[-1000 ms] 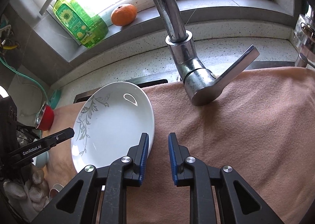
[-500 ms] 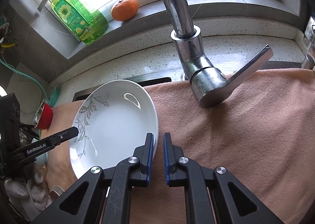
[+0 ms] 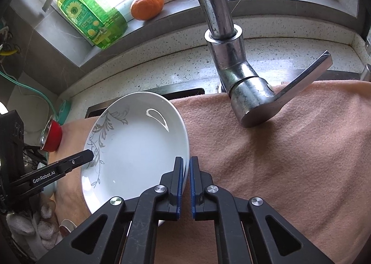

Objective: Organize plates and bowls
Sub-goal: 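Lift the white plate by its rim and tilt it upright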

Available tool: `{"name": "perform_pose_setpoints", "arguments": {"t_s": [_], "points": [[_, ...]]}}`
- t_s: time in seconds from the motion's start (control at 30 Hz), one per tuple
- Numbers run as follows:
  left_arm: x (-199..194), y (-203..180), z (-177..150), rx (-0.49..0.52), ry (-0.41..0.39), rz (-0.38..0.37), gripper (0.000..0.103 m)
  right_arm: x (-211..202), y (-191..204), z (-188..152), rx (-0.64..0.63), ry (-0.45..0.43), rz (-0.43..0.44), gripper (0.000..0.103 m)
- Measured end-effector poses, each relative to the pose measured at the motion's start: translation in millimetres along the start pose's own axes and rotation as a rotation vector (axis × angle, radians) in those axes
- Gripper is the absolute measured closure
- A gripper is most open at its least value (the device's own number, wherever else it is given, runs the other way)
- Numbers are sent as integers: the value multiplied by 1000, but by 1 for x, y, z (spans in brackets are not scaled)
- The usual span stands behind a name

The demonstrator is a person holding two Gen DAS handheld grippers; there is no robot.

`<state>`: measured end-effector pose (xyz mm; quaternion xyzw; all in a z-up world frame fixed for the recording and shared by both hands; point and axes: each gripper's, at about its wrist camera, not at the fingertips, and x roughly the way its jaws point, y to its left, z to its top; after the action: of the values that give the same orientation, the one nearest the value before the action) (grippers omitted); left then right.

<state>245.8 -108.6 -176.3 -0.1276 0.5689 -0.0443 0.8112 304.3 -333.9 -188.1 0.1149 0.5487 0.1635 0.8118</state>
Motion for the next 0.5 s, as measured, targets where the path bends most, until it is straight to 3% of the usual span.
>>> {"name": "perform_pose_setpoints", "arguments": {"t_s": [0.5], "points": [[-3, 1, -2, -13, 0, -9, 95, 0, 0, 0, 4, 2, -5, 98]]}}
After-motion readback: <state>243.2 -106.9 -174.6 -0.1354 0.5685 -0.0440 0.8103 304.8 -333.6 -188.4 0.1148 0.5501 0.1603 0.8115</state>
